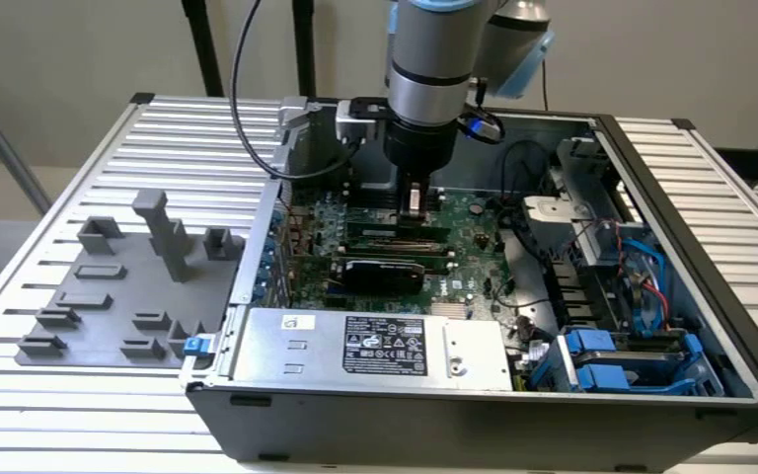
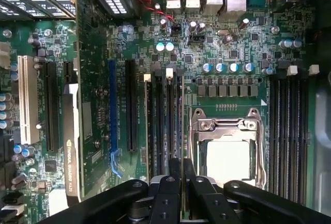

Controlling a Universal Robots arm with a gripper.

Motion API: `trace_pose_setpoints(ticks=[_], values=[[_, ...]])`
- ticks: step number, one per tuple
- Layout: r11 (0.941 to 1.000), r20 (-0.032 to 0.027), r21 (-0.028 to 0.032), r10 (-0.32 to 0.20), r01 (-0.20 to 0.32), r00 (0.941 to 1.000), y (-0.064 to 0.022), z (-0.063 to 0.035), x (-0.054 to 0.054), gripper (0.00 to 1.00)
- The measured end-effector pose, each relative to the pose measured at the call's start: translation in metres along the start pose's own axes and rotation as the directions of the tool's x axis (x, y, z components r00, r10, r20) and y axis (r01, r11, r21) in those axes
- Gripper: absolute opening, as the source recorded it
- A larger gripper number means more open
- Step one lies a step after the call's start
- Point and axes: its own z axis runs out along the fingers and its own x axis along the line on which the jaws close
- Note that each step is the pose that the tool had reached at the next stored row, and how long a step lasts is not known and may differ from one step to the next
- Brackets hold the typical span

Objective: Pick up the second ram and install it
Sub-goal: 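Insert the second ram into the second slot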

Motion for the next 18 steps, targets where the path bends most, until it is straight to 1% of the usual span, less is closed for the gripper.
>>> trace_pose_setpoints(ticks=[9,14,18], values=[[1.0,-0.0002,0.0004,-0.008,0.008,1.0,-0.0003,0.0027,0.0072,0.0],[0.9999,-0.0002,0.0006,-0.017,0.017,0.9999,0.0002,0.0077,0.0076,0.0],[0.9998,-0.0005,0.0005,-0.018,0.018,0.9998,0.0003,0.0093,0.0076,0.0]])
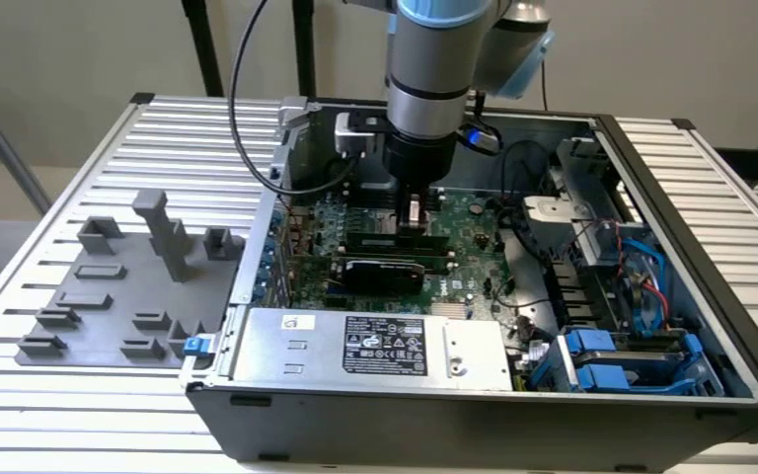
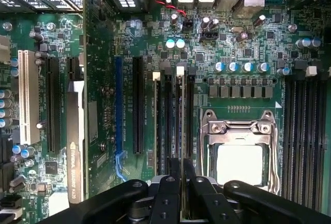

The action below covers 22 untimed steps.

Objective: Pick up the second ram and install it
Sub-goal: 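Insert the second ram into the second slot, then press down the second ram until it locks into place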

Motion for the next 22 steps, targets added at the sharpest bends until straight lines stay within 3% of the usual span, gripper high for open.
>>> trace_pose_setpoints(ticks=[6,22], values=[[1.0,0.0,0.0048,0.0,0.0,1.0,-0.0001,0.0031,-0.0001,0.0],[1.0,-0.001,0.0056,0.0,0.0,1.0,0.0009,0.0089,-0.0001,0.0]])
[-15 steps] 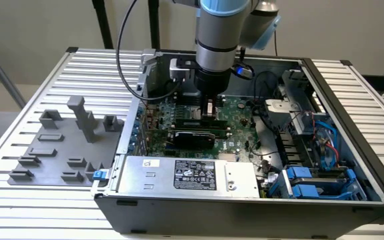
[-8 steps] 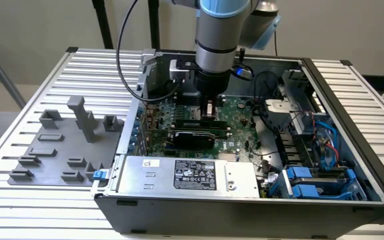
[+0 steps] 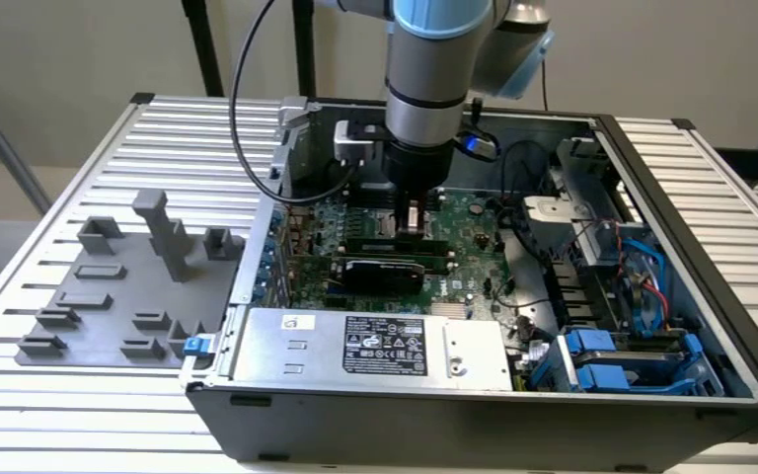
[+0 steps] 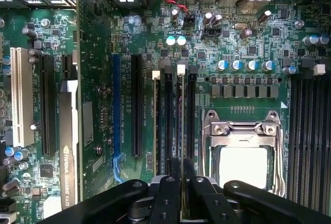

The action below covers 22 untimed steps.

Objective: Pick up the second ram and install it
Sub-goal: 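Press down the second ram until it locks into place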

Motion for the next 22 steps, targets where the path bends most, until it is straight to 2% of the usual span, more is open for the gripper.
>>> trace_pose_setpoints(ticks=[13,14,18,22], values=[[1.0,-0.0003,-0.0004,0.0,0.0,1.0,0.0002,0.0031,0.0,0.0],[1.0,-0.0003,-0.0012,0.0,0.0,1.0,0.0005,0.003,0.0,1.0],[1.0,0.0,0.0,0.0,0.0,1.0,0.0002,0.0023,0.0,1.0],[1.0,0.0003,0.0,0.0,0.0,1.0,0.0003,-0.0082,0.0,1.0]])
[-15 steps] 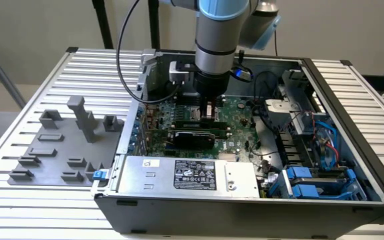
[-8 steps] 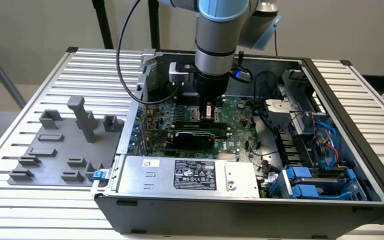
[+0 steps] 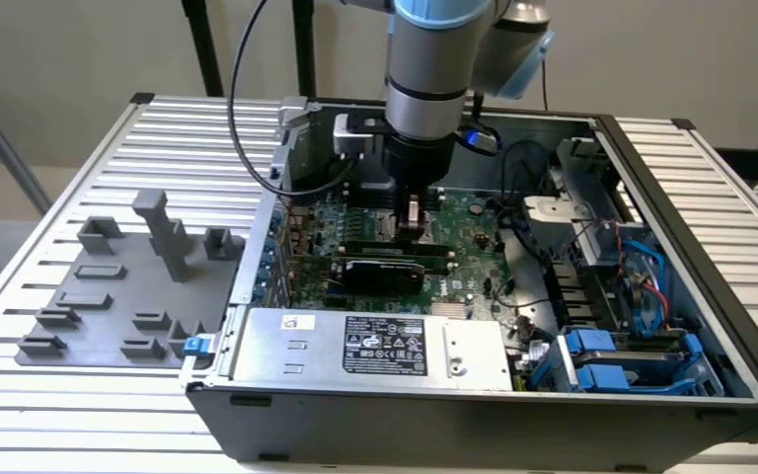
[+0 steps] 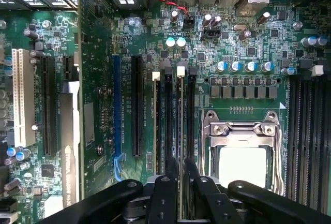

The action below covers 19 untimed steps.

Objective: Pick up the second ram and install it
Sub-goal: 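Press down the second ram until it locks into place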

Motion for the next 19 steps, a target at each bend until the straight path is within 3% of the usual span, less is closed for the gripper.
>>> trace_pose_setpoints(ticks=[6,7,19], values=[[1.0,0.0002,-0.0001,0.0,0.0,1.0,0.0001,-0.013,0.0,1.0],[1.0,0.0002,0.0,0.0,0.0,1.0,0.0002,-0.0151,0.0,0.0],[1.0,0.0003,0.0,0.0,0.0,1.0,0.0003,-0.0183,0.0,0.0]])
